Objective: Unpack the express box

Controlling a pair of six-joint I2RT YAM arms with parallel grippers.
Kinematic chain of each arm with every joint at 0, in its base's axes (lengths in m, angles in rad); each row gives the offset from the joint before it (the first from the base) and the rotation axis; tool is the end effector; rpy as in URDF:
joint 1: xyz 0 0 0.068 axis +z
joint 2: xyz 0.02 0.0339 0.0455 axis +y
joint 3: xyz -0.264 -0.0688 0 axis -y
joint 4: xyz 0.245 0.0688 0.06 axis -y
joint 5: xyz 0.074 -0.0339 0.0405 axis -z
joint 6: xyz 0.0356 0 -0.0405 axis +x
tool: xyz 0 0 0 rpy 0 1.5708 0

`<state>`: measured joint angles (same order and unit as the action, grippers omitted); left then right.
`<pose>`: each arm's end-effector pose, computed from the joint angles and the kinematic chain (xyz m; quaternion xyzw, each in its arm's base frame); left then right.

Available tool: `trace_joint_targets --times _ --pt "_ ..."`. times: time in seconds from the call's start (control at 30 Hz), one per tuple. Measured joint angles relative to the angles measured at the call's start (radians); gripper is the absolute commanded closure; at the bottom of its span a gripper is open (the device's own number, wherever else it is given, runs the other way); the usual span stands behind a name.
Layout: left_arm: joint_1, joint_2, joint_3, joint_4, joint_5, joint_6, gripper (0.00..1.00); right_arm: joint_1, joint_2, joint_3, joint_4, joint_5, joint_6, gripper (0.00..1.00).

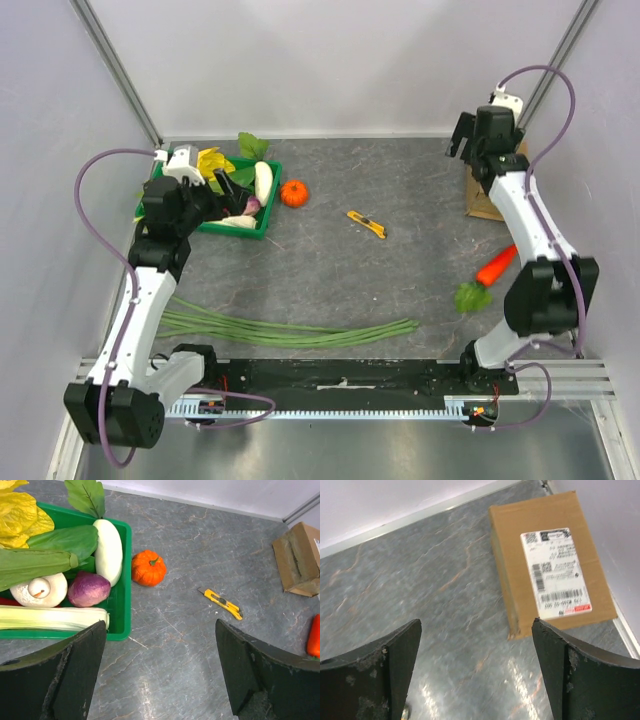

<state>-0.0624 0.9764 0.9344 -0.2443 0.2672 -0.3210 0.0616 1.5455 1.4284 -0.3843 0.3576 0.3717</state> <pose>0.2224 -0.0233 0.3513 -0.0232 0.7973 -0.2178 0.5625 0.3579 0.0096 0.3568 0.2203 0.8226 -0.0417 0.5226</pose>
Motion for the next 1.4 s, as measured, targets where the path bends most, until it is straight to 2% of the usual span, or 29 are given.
trace_joint_targets --times 0.3,0.53,0.73,0.93,1.07,1.2,1.4 --pt "0.000 0.087 0.042 0.111 -0.002 -0.053 0.05 -0.175 0.358 0.300 -0.005 0.005 -0.045 0.02" --pt "0.000 0.262 0.058 0.273 0.087 -0.122 0.09 -0.283 0.497 0.423 -0.013 -0.024 -0.051 0.02" --pt "0.000 0.431 0.138 0.324 0.196 -0.174 0.10 -0.341 0.588 0.492 -0.012 -0.119 -0.050 0.02" --pt "0.000 0.446 0.154 0.361 0.245 -0.195 0.11 -0.341 0.636 0.492 -0.007 -0.239 -0.013 0.02" --pt "0.000 0.446 0.154 0.367 0.261 -0.196 0.11 -0.348 0.635 0.462 0.043 -0.372 0.035 0.02" --pt "0.000 0.446 0.154 0.366 0.265 -0.196 0.11 -0.362 0.571 0.316 0.185 -0.458 0.093 0.03" --pt "0.000 0.446 0.154 0.366 0.267 -0.196 0.13 -0.303 0.448 0.121 0.274 -0.489 0.155 0.06"
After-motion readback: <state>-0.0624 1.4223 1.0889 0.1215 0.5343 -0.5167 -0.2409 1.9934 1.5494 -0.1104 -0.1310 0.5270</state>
